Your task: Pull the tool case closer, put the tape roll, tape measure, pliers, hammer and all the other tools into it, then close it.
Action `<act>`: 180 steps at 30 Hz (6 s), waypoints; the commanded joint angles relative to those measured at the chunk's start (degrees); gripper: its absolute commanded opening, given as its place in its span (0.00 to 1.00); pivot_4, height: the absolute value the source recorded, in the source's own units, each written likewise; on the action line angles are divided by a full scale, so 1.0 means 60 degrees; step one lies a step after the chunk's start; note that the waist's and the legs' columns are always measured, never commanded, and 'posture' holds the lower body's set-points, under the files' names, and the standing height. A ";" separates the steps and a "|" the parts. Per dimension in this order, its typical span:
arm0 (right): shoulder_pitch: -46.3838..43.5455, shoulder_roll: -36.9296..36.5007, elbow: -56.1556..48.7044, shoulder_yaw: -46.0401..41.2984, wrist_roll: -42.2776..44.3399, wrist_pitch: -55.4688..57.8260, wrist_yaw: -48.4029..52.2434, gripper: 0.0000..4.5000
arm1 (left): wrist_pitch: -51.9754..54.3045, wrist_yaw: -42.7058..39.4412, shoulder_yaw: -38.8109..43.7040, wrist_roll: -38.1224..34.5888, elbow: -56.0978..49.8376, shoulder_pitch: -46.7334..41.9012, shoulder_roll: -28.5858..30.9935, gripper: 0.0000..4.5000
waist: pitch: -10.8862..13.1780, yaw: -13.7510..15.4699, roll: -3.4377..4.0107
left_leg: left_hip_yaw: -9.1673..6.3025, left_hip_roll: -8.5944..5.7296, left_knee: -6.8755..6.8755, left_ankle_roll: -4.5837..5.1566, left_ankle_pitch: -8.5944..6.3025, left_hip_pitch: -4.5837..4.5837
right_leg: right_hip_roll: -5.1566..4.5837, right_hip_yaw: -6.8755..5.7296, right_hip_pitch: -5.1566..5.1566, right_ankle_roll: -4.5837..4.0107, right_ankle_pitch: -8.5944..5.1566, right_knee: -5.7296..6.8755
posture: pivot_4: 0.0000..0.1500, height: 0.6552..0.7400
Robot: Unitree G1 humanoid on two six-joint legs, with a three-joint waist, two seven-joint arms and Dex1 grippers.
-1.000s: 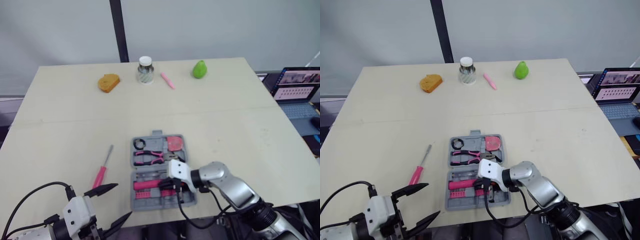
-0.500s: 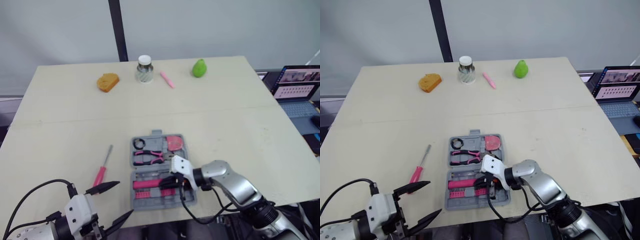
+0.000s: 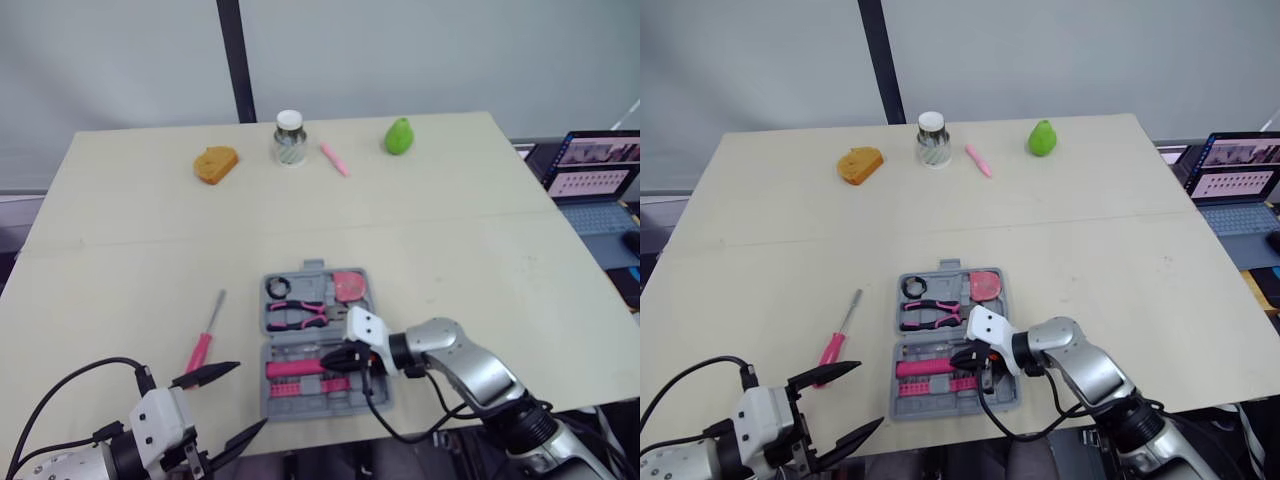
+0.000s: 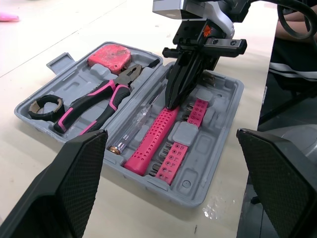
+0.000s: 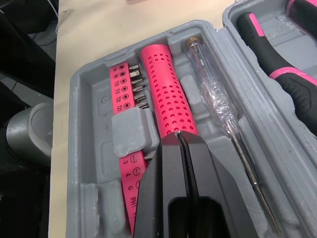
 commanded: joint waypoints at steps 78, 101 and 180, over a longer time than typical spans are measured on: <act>0.2665 -0.3725 0.0342 -0.6584 0.3497 0.0756 0.1341 1.00 | 0.1574 0.0598 0.2395 -0.1070 0.2708 -0.1965 0.0283 1.00 | 0.0042 0.0252 0.0113 | 0.0055 0.0109 -0.0031 -0.0013 -0.0123 0.0113 | 0.0124 -0.0015 0.0142 -0.0028 -0.0015 -0.0130 | 1.00 1.00; 0.2122 -0.3498 0.4771 -0.7314 0.1738 -0.2797 0.0455 1.00 | 0.0451 0.0480 0.3630 -0.0749 0.5602 -0.2557 0.0587 1.00 | 0.0070 0.0194 0.0103 | 0.0124 0.0125 -0.0029 -0.0052 -0.0137 0.0146 | 0.0004 0.0000 0.0101 -0.0017 -0.0009 -0.0115 | 1.00 1.00; -0.0157 -0.2796 -0.0862 -0.5401 0.4101 0.0590 0.1018 1.00 | 0.1158 0.3052 0.0953 0.0021 0.2731 -0.2186 -0.2034 1.00 | 0.0254 0.0445 0.0131 | -0.0176 -0.0123 -0.0190 0.0014 0.0091 0.0107 | -0.0162 -0.0261 0.0245 0.0070 0.0023 -0.0188 | 1.00 1.00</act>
